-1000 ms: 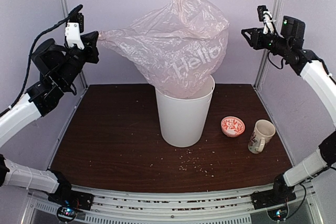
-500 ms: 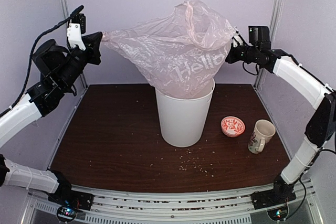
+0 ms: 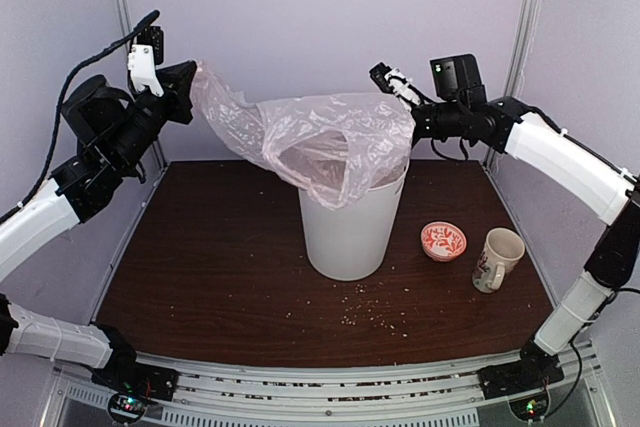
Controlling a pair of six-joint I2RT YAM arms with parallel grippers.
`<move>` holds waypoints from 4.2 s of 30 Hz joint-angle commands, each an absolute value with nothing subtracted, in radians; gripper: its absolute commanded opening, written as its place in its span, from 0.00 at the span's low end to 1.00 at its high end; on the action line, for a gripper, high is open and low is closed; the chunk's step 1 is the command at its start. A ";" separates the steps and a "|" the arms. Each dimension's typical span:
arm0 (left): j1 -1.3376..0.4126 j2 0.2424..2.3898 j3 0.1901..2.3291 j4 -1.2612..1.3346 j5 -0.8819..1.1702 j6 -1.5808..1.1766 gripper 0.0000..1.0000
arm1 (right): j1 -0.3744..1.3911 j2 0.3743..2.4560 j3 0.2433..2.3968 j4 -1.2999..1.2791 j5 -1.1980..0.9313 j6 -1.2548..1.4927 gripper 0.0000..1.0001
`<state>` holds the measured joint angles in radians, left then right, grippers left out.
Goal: Put the trash bags into the trash bin
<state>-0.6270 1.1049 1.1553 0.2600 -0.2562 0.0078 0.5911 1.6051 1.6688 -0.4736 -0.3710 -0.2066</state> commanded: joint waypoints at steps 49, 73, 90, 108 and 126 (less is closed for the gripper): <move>-0.597 1.579 1.602 0.138 0.061 -0.088 0.00 | 0.348 1.373 1.511 -0.636 -0.472 -0.218 0.41; -0.597 1.512 1.542 0.144 0.150 -0.147 0.00 | 0.509 1.791 1.807 -0.724 -0.476 -0.151 0.34; -0.597 1.530 1.514 0.163 0.119 -0.136 0.00 | 0.492 1.527 1.718 -0.689 -0.452 -0.135 0.50; -0.624 1.806 1.667 0.386 0.165 -0.377 0.00 | 0.605 1.164 1.576 -0.756 -0.560 -0.483 0.41; -0.782 2.098 1.965 0.337 0.180 -0.396 0.00 | 0.886 1.288 1.584 -0.683 -0.251 -0.492 0.60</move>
<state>-0.7719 2.0392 1.8626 0.3199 0.1543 -0.3702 0.8364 1.2518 1.5665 -0.7292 -0.3740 -0.5171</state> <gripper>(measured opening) 0.002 0.594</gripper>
